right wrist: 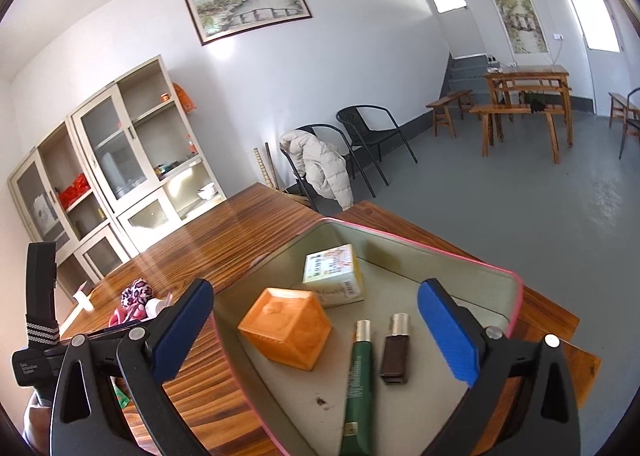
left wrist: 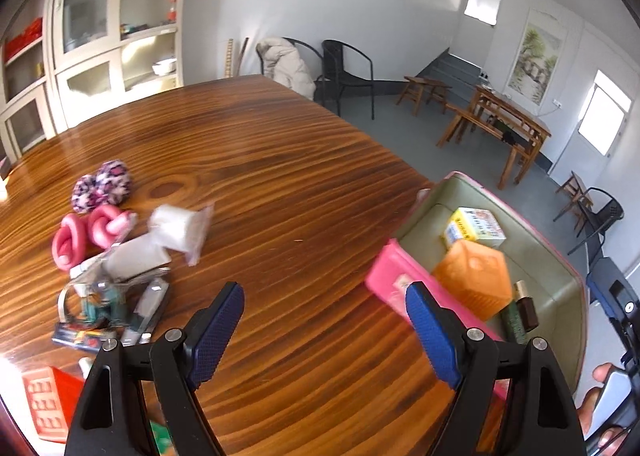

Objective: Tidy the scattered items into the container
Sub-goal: 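Move both grippers back over the remaining items on the table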

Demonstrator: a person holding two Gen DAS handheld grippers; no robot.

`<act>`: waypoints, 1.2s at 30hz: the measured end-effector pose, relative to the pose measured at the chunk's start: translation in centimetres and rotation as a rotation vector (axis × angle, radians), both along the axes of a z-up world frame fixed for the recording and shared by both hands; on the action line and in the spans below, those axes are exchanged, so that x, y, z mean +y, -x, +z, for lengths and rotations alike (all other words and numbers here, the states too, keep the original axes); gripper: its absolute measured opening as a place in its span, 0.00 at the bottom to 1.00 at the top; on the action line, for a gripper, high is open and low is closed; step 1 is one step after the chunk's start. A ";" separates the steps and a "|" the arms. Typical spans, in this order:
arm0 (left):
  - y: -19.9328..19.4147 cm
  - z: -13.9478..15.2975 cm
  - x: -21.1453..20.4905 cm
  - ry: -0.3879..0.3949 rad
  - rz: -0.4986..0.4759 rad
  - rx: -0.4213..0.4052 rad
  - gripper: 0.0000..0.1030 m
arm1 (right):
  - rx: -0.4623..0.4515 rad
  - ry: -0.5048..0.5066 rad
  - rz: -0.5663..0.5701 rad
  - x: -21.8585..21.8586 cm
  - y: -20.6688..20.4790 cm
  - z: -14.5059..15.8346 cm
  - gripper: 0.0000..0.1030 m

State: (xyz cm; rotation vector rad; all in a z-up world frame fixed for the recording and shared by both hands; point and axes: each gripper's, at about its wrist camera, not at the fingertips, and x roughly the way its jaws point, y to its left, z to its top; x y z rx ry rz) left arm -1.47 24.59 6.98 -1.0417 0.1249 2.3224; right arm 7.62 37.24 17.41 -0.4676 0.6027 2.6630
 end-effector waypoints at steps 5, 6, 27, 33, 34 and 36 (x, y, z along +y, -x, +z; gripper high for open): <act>1.1 0.3 -6.2 0.001 0.117 0.008 0.82 | 0.000 -0.022 0.063 -2.6 1.5 0.6 0.99; 1.3 0.4 -7.6 -0.005 0.145 0.008 0.82 | -0.002 -0.022 0.077 -3.2 1.8 0.6 0.99; 4.5 0.5 -21.0 0.036 0.328 0.031 0.82 | -0.263 -0.047 0.449 -16.2 14.9 -3.1 0.99; 5.4 0.6 -21.8 0.043 0.323 0.035 0.82 | -0.302 -0.119 0.524 -19.3 17.9 -4.3 0.99; 5.5 0.5 -21.8 0.047 0.321 0.032 0.82 | -0.309 -0.129 0.534 -19.7 18.4 -4.5 0.99; 5.8 0.3 -21.9 0.057 0.318 0.025 0.82 | -0.335 -0.141 0.532 -20.2 19.4 -5.2 0.99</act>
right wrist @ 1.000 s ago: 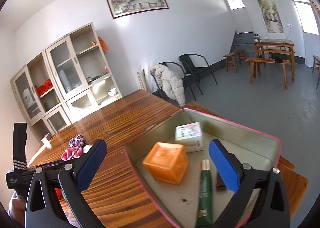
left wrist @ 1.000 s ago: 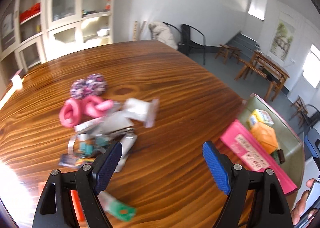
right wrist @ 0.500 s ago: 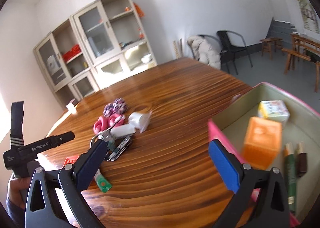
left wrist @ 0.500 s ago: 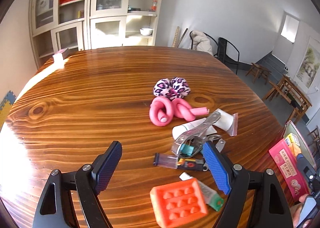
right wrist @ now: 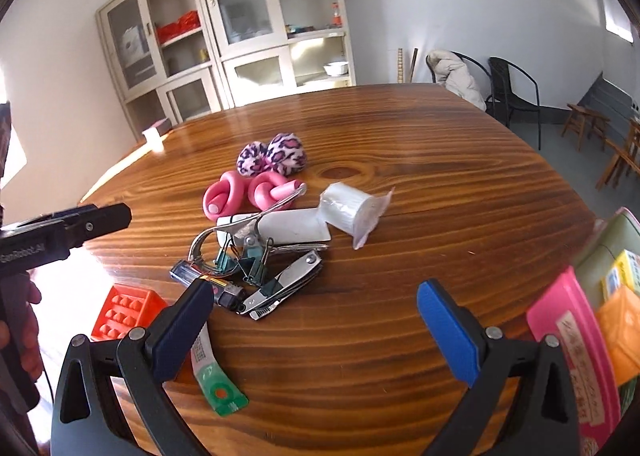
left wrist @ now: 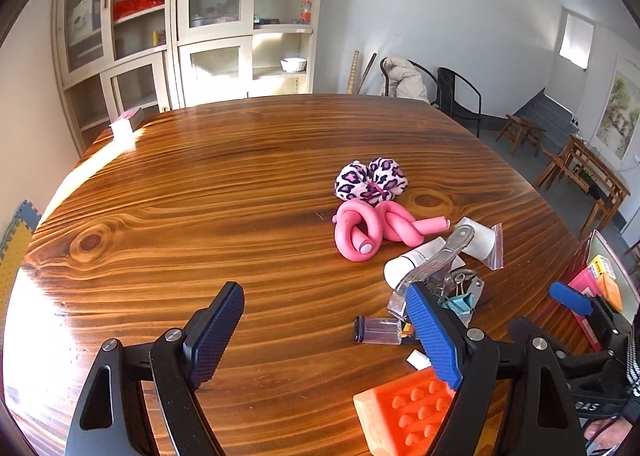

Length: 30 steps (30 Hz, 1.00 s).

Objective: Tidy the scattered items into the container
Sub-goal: 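Move both grippers back over the remaining items on the table, then grasp the silver nail clipper with the right gripper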

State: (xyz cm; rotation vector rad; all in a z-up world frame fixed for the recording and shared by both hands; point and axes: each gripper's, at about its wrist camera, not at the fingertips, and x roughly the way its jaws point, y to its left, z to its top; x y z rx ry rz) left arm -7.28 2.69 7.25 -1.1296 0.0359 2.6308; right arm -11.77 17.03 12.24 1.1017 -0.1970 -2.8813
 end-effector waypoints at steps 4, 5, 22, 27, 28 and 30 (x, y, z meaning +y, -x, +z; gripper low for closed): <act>0.4 -0.5 -0.2 0.010 0.002 -0.018 0.82 | -0.070 -0.022 -0.099 0.7 1.6 -1.3 0.99; 0.5 -0.7 -0.2 0.009 0.002 -0.022 0.82 | -0.082 -0.010 -0.120 1.2 1.9 -1.5 0.99; 1.0 -2.4 0.5 0.029 -0.015 -0.063 0.82 | -0.170 -0.227 -0.042 -2.5 4.8 -2.9 0.73; 0.8 -2.2 0.5 0.025 -0.019 -0.058 0.82 | -0.185 -0.185 -0.053 -0.5 4.0 -3.0 0.70; 0.8 -2.2 0.6 0.025 -0.020 -0.058 0.82 | -0.187 -0.174 -0.057 0.0 3.7 -3.0 0.70; 0.8 -2.3 0.6 0.025 -0.022 -0.061 0.82 | -0.189 -0.150 -0.060 1.2 2.9 -3.1 0.69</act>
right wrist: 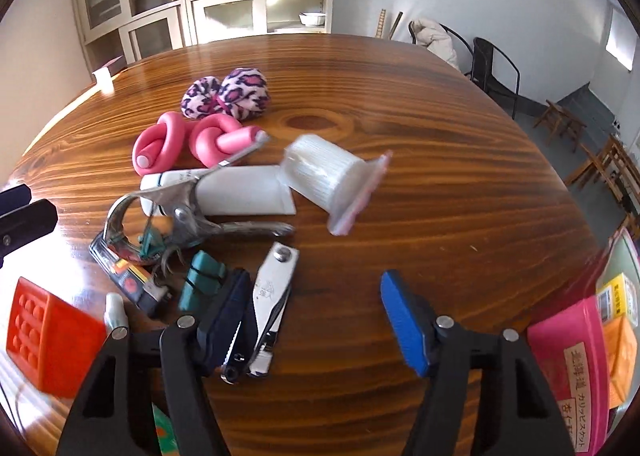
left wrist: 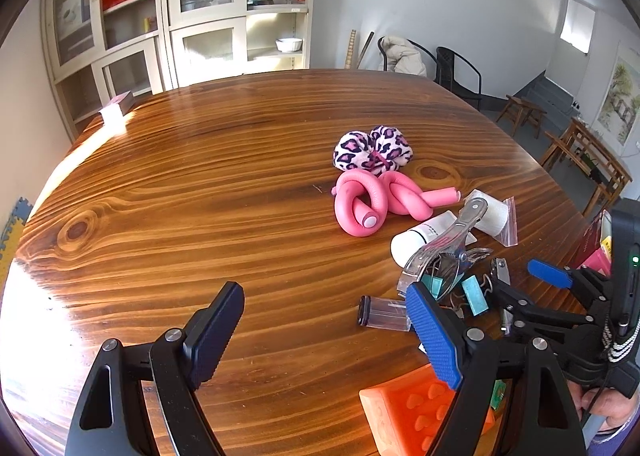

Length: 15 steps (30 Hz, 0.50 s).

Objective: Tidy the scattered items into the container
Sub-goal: 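Grasp the silver nail clipper with the right gripper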

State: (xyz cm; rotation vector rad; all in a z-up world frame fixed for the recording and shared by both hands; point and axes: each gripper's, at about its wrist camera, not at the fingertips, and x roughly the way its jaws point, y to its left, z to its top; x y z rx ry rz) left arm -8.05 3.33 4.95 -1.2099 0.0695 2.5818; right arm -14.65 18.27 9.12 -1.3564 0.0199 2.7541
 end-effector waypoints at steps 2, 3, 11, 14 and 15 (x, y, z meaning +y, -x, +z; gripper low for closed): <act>-0.1 -0.1 0.3 0.001 -0.006 -0.004 0.82 | 0.008 0.012 -0.005 1.0 -0.9 -0.1 0.66; -0.1 -0.1 0.5 0.001 -0.010 -0.005 0.82 | 0.012 0.013 -0.006 1.5 -1.3 -0.2 0.62; -0.6 -0.4 1.7 0.004 -0.042 -0.011 0.82 | 0.026 0.051 -0.012 2.8 -2.7 -0.4 0.53; -0.6 -0.4 1.9 0.005 -0.043 -0.010 0.82 | 0.028 0.058 -0.019 2.8 -2.3 -0.2 0.53; -0.6 -0.4 1.9 0.005 -0.042 -0.010 0.82 | 0.027 0.057 -0.023 2.6 -2.1 -0.2 0.53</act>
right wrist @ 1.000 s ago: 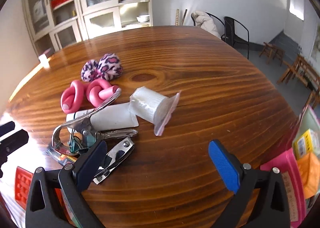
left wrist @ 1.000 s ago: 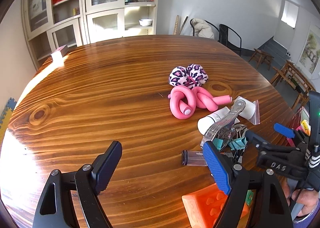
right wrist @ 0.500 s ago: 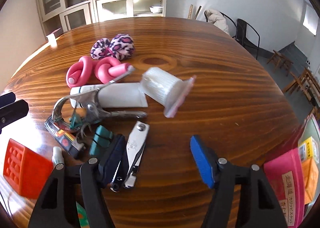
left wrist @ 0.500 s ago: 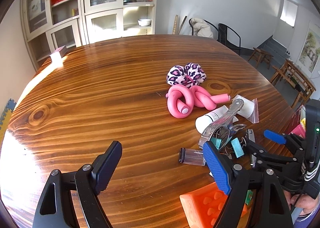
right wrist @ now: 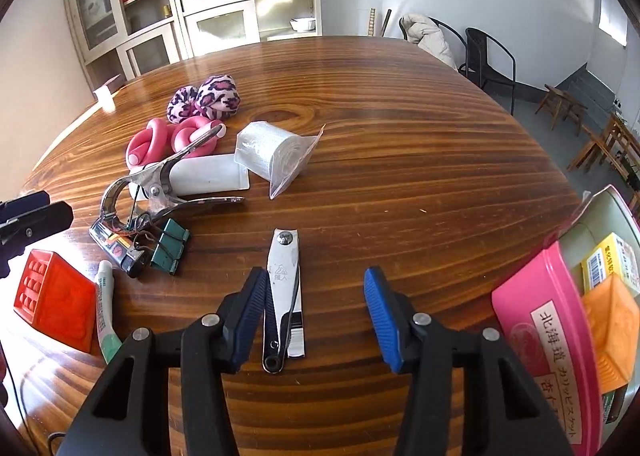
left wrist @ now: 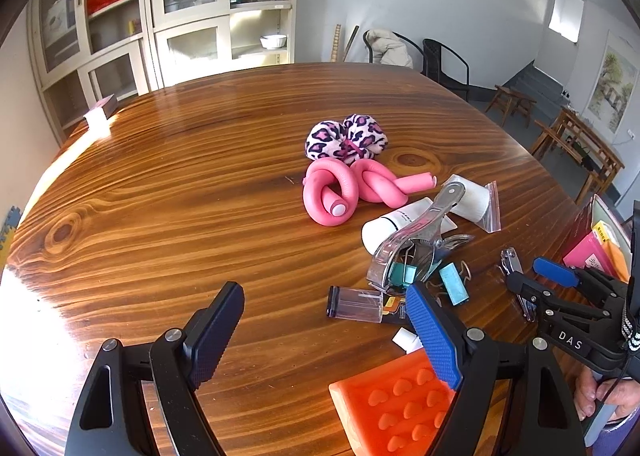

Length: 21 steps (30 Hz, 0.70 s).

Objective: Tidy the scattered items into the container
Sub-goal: 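Grasp the silver nail clipper with the right gripper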

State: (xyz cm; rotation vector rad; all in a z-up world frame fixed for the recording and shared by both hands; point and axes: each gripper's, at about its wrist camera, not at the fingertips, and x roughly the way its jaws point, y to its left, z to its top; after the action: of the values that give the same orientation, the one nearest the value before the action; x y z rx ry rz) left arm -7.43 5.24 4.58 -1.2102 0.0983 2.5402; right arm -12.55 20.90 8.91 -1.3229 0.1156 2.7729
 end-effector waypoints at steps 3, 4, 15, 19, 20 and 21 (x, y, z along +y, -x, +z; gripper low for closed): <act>0.1 0.0 -0.1 -0.003 0.005 -0.002 0.82 | -0.011 -0.014 0.006 -0.3 0.7 0.1 0.54; 0.1 -0.1 -0.2 -0.004 0.008 -0.003 0.82 | -0.013 -0.020 0.009 -0.5 0.9 0.1 0.54; 1.0 0.3 0.1 -0.073 -0.022 0.001 0.82 | 0.000 -0.045 0.025 -1.1 0.3 0.3 0.23; 2.1 0.1 1.4 -0.099 -0.080 -0.033 0.82 | 0.001 -0.034 0.023 -0.8 0.2 0.3 0.22; 2.4 -0.1 1.8 -0.103 -0.093 -0.048 0.82 | 0.001 -0.032 0.024 -0.8 0.2 0.3 0.22; 2.6 -0.2 2.2 -0.105 -0.107 -0.061 0.82 | 0.002 -0.031 0.025 -0.8 0.1 0.3 0.22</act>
State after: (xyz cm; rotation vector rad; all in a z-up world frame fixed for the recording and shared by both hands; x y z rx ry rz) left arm -10.07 7.46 4.33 -1.2077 0.0141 2.3830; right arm -12.66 20.12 9.23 -1.3241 0.0567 2.7845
